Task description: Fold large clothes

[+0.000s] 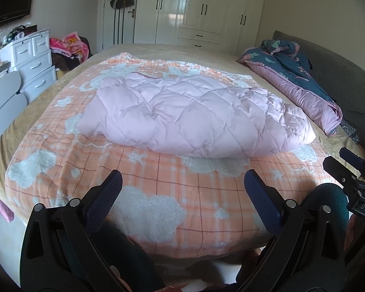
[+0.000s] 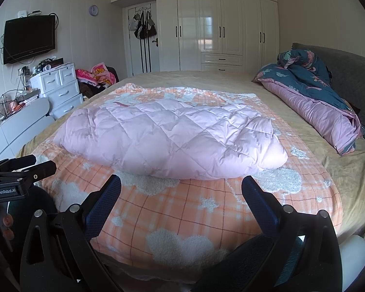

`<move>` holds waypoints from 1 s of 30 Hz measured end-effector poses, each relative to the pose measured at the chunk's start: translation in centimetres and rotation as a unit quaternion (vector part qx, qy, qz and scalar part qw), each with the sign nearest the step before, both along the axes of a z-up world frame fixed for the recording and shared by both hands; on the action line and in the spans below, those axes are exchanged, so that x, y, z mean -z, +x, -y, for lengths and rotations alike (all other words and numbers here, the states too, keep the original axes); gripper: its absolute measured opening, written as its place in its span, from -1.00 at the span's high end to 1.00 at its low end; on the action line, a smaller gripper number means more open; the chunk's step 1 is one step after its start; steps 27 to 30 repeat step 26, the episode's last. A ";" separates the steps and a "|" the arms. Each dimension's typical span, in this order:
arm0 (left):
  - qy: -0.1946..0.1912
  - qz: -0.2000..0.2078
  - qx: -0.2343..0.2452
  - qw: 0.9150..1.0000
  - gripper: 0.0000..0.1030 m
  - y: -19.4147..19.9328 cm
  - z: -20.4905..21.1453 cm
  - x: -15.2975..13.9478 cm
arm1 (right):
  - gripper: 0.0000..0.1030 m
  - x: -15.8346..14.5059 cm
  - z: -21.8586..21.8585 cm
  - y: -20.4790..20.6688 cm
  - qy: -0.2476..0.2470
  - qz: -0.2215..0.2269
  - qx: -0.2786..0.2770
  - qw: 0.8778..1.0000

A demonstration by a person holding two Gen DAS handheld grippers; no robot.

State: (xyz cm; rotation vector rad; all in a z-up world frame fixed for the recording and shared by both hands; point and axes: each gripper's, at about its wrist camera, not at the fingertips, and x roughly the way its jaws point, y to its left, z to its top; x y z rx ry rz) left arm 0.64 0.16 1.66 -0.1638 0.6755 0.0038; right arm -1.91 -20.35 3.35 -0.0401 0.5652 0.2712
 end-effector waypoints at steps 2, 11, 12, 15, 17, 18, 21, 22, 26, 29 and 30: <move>-0.003 -0.002 0.002 1.000 -0.82 0.0 0.1 0.0 | -0.92 -0.2 0.1 0.1 -0.001 0.001 0.002 1.000; -0.009 -0.022 -0.014 1.000 -0.82 0.8 -1.5 0.5 | -0.92 -0.4 1.0 0.9 -0.004 -0.002 0.024 1.000; -0.015 -0.028 -0.019 0.999 -0.82 1.0 -1.9 0.7 | -0.92 -0.4 1.5 1.0 -0.003 -0.003 0.033 0.999; -0.015 -0.036 -0.036 0.999 -0.82 1.5 -3.3 1.1 | -0.92 -0.6 4.1 1.2 0.007 -0.003 0.075 0.997; -0.025 -0.041 -0.061 0.997 -0.82 2.1 -5.5 1.3 | -0.92 -0.8 7.4 1.4 0.019 -0.003 0.119 0.993; -0.032 -0.042 -0.080 0.995 -0.82 2.5 -7.1 1.4 | -0.92 -0.6 9.5 1.4 0.026 -0.005 0.147 0.989; -0.034 -0.039 -0.138 0.989 -0.82 4.5 -13.2 1.3 | -0.92 1.0 18.0 1.6 0.028 -0.027 0.269 0.962; -0.028 -0.042 -0.160 0.986 -0.82 5.2 -15.3 1.4 | -0.92 1.9 21.6 1.3 0.038 -0.040 0.312 0.949; 0.013 -0.045 -0.265 0.963 -0.82 9.0 -26.0 2.6 | -0.92 8.0 35.3 -0.2 0.031 -0.125 0.474 0.871; 0.013 -0.045 -0.265 0.963 -0.82 9.0 -26.0 2.6 | -0.92 8.0 35.3 -0.2 0.031 -0.125 0.474 0.871; 0.013 -0.045 -0.265 0.963 -0.82 9.0 -26.0 2.6 | -0.92 8.0 35.3 -0.2 0.031 -0.125 0.474 0.871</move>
